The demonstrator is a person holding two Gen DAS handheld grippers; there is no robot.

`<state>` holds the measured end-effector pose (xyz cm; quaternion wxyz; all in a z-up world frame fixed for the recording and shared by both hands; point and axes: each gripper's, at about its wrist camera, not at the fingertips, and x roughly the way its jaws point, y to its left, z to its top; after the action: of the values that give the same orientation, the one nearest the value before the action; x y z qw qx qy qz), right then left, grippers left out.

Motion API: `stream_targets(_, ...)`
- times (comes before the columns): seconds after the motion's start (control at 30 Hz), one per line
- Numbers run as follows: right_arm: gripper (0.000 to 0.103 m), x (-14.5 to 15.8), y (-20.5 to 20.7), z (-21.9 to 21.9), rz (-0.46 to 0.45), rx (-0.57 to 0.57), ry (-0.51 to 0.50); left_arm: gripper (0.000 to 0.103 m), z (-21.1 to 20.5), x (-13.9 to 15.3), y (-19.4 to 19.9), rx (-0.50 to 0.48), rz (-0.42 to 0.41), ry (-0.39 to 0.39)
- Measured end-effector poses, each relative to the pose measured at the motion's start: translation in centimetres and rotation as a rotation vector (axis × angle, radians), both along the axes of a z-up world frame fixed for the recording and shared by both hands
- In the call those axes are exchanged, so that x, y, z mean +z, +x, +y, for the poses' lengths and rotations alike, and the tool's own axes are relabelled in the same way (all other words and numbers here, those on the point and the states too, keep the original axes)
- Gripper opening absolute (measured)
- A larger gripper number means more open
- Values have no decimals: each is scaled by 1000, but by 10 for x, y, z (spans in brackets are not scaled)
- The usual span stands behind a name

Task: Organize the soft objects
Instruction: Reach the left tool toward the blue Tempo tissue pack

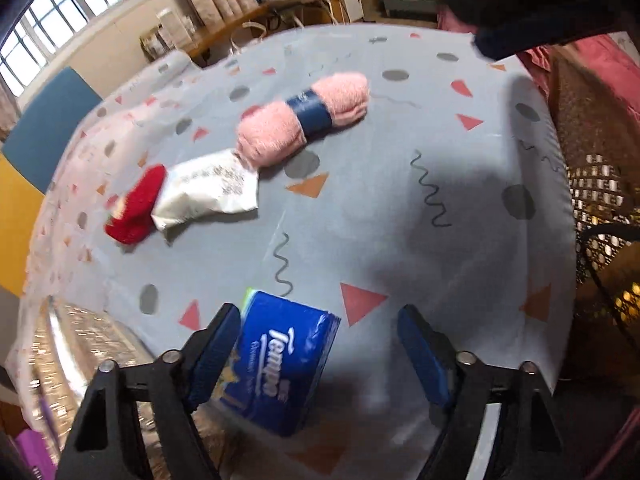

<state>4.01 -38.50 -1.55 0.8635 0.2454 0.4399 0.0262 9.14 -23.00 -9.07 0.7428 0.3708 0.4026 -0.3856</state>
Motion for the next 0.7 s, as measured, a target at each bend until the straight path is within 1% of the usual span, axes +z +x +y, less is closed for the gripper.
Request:
stream_targets(0.03, 67, 0, -1, -1, 0, -3, 2, 66, -1, -3, 1, 12, -20, 4)
stream_targets(0.07, 67, 0, -1, -2, -1, -6, 5, 62, -2, -4, 1, 14, -37, -2)
stream_targets(0.13, 67, -1, -2, -3, -3, -10, 8, 60, -1, -3, 2, 27, -33, -17)
stream_targets(0.2, 67, -1, -2, -4, -5, -14, 10, 37, 1, 2, -1, 43, -51, -41)
stream_targets(0.23, 67, -1, -1, -4, -6, -16, 12, 33, 3, 5, -2, 50, -40, -60)
stream_targets(0.27, 68, -2, -1, -4, -6, -17, 12, 25, 5, 7, -4, 57, -24, -80)
stream_targets(0.3, 67, -2, 0, -4, -7, -20, 13, 14, 7, 10, -8, 61, -10, -105)
stream_targets(0.33, 67, -2, 1, -3, -8, -21, 16, 9, 13, 12, -12, 77, 26, -142)
stream_targets(0.37, 67, -3, 2, -2, -8, -21, 20, 9, 15, 13, -15, 94, 49, -163)
stream_targets(0.47, 67, -5, 6, 2, -8, -19, 24, 9, 32, 15, -25, 144, 140, -258)
stream_targets(0.5, 67, -6, 7, 4, -5, -19, 27, 15, 41, 17, -27, 162, 182, -303)
stream_targets(0.53, 67, -8, 8, 6, -2, -19, 30, 20, 47, 19, -29, 176, 201, -323)
stream_targets(0.57, 67, -9, 9, 7, 2, -20, 31, 26, 53, 21, -31, 182, 217, -336)
stream_targets(0.63, 67, -12, 9, 11, 9, -20, 31, 37, 61, 26, -32, 183, 216, -337)
stream_targets(0.67, 67, -13, 9, 12, 12, -19, 31, 44, 63, 29, -32, 177, 210, -329)
stream_targets(0.7, 67, -14, 10, 14, 13, -17, 30, 46, 65, 32, -33, 164, 196, -319)
